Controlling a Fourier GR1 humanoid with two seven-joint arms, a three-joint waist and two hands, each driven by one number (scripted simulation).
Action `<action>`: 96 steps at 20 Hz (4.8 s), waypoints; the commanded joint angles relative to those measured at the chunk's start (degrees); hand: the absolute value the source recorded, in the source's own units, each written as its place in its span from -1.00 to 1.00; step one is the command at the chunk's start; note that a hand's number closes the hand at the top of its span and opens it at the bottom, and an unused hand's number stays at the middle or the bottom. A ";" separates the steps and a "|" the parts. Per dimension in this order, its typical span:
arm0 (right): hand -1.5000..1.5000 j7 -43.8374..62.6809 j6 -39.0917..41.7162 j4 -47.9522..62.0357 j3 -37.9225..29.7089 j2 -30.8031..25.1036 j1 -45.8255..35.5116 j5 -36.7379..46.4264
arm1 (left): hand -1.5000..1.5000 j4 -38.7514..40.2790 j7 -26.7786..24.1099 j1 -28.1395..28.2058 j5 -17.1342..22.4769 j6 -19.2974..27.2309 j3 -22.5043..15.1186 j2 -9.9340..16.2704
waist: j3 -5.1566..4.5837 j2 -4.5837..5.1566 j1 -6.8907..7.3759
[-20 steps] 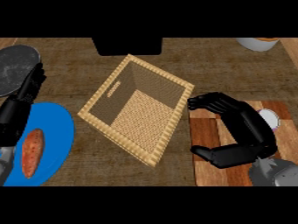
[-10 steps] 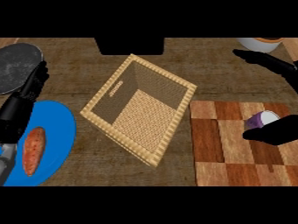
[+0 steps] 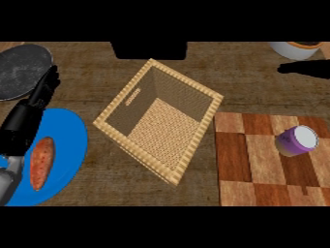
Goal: Pick the can from the cutting board and place it in the basket
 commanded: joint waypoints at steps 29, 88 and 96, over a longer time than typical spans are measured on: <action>-1.00 -29.53 5.50 26.58 7.60 11.99 1.84 44.24 | 0.00 -2.40 3.29 1.92 -6.58 -5.81 6.64 -6.43 | 0.22 -0.03 -0.44; 1.00 -25.70 -27.16 38.73 -17.71 32.30 24.30 72.35 | 0.00 -1.94 2.78 4.40 -16.61 -12.66 18.69 -14.89 | 0.06 -1.44 -7.09; 1.00 -8.28 -40.73 13.09 -22.29 41.06 38.38 73.50 | 0.00 -3.50 2.00 6.81 -15.64 -13.87 19.75 -13.91 | -0.08 -1.85 -6.52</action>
